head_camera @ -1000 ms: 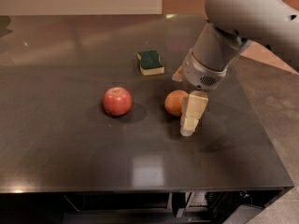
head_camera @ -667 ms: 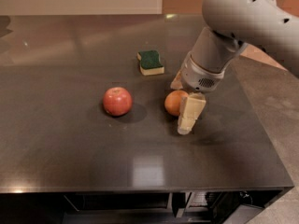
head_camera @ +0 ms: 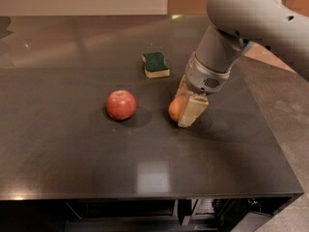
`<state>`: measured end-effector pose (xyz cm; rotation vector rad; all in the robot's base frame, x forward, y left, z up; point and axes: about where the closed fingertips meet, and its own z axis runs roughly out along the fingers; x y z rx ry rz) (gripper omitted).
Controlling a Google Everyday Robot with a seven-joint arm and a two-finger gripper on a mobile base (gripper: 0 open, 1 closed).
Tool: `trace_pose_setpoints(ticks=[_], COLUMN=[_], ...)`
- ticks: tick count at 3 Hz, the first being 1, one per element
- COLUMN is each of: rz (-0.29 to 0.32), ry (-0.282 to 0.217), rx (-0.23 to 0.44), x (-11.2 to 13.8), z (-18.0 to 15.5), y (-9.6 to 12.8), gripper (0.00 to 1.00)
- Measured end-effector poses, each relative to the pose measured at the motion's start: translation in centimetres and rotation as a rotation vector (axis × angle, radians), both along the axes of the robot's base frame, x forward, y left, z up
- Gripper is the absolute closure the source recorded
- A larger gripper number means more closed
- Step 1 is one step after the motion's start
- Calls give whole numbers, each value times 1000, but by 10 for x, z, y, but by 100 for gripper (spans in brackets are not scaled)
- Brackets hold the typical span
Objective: Move orange near apple
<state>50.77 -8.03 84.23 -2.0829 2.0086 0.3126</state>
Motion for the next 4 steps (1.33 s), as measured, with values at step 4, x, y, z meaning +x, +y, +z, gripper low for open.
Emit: trace_pose_setpoints(ticks=[4], rz=[114], ry=[-1], rx=[27], x=[0], z=[13], y=[80], gripper=[100])
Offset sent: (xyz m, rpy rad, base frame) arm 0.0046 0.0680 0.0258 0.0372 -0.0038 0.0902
